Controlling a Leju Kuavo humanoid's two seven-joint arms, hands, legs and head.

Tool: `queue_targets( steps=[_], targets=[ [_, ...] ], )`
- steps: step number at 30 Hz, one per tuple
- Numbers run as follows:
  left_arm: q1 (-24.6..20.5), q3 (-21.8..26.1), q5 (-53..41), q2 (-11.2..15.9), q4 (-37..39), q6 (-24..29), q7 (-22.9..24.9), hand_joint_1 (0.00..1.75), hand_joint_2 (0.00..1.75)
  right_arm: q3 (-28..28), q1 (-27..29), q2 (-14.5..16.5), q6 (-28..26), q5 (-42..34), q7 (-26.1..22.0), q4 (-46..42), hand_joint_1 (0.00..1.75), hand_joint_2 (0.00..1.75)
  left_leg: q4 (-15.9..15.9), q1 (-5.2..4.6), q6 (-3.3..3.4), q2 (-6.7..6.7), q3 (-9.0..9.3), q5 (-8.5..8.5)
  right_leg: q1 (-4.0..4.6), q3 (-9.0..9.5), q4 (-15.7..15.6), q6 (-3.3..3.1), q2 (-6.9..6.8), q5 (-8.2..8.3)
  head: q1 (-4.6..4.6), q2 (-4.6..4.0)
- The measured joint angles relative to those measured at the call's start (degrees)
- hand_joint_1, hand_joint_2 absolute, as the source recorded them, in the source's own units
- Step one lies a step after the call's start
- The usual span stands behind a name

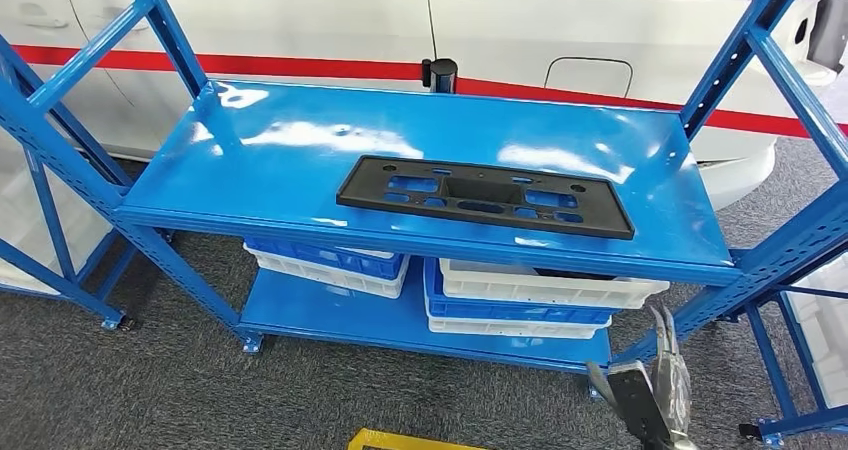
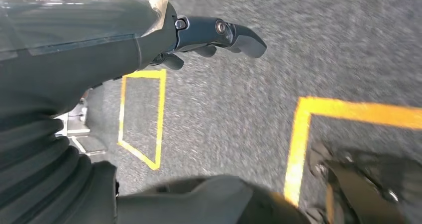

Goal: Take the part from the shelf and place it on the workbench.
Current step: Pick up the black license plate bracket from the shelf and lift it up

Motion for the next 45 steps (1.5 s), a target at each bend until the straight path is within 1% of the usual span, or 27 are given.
queue_targets(
  steps=[4, 8, 13, 18, 21, 24, 27, 29, 31, 34, 36, 40, 45],
  targets=[
    [-0.17, 0.15, 0.36, -0.25, 0.01, -2.17, -0.84, 0.0, 1.75, 6.05, 0.08, -1.25, -2.11, 5.7, 0.95, -8.21, 0.0, 1.75, 0.0, 0.0, 0.0, 0.0, 0.01, 0.01, 0.0, 0.01, 0.0, 0.0, 0.0, 0.0, -0.02, 0.0],
    [-0.22, 0.19, 0.04, -0.28, 0.01, -3.14, -1.07, 0.0, 1.75, 9.44, -0.29, -1.52, -2.68, 11.31, 2.16, -14.39, 0.0, 1.75, 0.0, 0.01, -0.01, 0.0, 0.02, 0.01, 0.0, 0.02, 0.0, 0.0, 0.0, 0.0, -0.01, 0.0],
    [-0.25, 0.22, -0.77, 0.32, -0.02, -7.94, -5.54, 0.0, 1.75, 13.63, -0.19, -1.42, -0.64, 19.6, 2.98, -21.92, 0.0, 1.75, -0.01, 0.01, -0.01, 0.0, -0.02, 0.01, 0.01, 0.0, 0.01, 0.0, 0.0, -0.01, -0.01, 0.0],
    [-0.26, 0.05, -1.84, 1.08, 0.0, -9.51, -6.05, 0.0, 1.75, 17.09, -1.74, 0.15, 0.37, 29.8, 8.32, -25.56, 0.0, 1.75, -0.02, 0.01, -0.01, 0.0, -0.04, 0.01, 0.01, -0.01, 0.01, 0.0, 0.0, -0.01, -0.01, 0.0],
    [-0.26, -0.03, -2.39, 1.2, 0.01, -9.59, -5.99, 0.0, 1.75, 17.9, -3.93, 1.67, -0.85, 35.22, 11.06, -25.17, 0.0, 1.75, -0.02, 0.01, -0.01, 0.02, -0.01, 0.02, 0.01, 0.0, 0.01, 0.0, 0.0, -0.01, -0.01, 0.0],
    [-0.26, -0.05, -2.51, 1.22, 0.01, -9.59, -5.95, 0.0, 1.75, 18.46, -5.48, 2.92, -1.31, 36.47, 11.68, -24.31, 0.0, 1.75, -0.02, 0.0, 0.0, -0.02, 0.01, 0.03, 0.0, 0.02, 0.01, 0.0, -0.03, 0.0, -0.01, 0.0],
    [-0.26, -0.06, -2.55, 1.25, 0.01, -9.59, -5.95, 0.0, 1.75, 18.69, -6.07, 3.58, -1.49, 36.77, 11.8, -23.69, 0.0, 1.75, -0.02, 0.0, 0.0, -0.04, -0.02, 0.03, 0.0, 0.01, 0.01, 0.0, -0.04, -0.01, -0.01, 0.0],
    [-0.26, -0.09, -2.67, 1.27, 0.01, -9.6, -5.91, 0.0, 1.75, 18.72, -6.29, 3.88, -2.2, 38.4, 12.36, -23.31, 0.0, 1.75, -0.02, 0.0, 0.0, -0.04, -0.04, 0.03, 0.0, 0.0, 0.01, 0.0, -0.04, -0.01, -0.01, 0.0],
    [-0.26, -0.23, -3.13, 1.28, 0.01, -9.65, -5.73, 0.0, 1.75, 18.73, -7.02, 4.4, -3.6, 43.21, 14.26, -22.37, 0.0, 1.75, -0.02, 0.0, 0.0, -0.02, -0.07, 0.03, 0.0, -0.01, 0.01, 0.0, -0.03, -0.01, -0.01, 0.0],
    [-0.32, -0.63, -4.21, 1.34, 0.0, -10.03, -5.41, 0.0, 1.75, 18.75, -9.7, 6.08, -4.64, 51.64, 18.31, -18.98, 0.0, 1.75, -0.02, 0.0, 0.0, 0.03, -0.04, 0.03, 0.0, -0.02, 0.01, 0.0, 0.0, 0.0, -0.01, 0.0],
    [-0.35, -1.01, -4.89, 1.45, -0.01, -10.5, -5.38, 0.0, 1.75, 18.76, -11.78, 7.39, -4.64, 54.25, 19.95, -16.26, 0.0, 1.75, -0.02, 0.01, -0.01, 0.0, -0.02, 0.04, 0.01, -0.01, 0.02, -0.01, -0.01, 0.0, -0.01, 0.0],
    [-0.35, -1.84, -5.57, 1.77, 0.01, -11.2, -5.39, 0.0, 1.75, 18.76, -14.71, 9.31, -4.59, 55.51, 21.08, -12.07, 0.0, 1.75, -0.02, 0.01, -0.04, -0.03, -0.02, 0.08, 0.01, 0.0, 0.03, -0.01, -0.03, 0.0, -0.01, 0.0],
    [-0.35, -2.49, -6.47, 2.29, -0.01, -13.18, -5.52, 0.0, 1.75, 18.78, -16.49, 10.56, -3.45, 55.45, 22.32, -9.27, 0.0, 1.75, -0.02, 0.01, -0.04, -0.03, -0.06, 0.08, 0.01, -0.02, 0.04, -0.01, -0.03, 0.0, -0.01, 0.0]
  ],
)
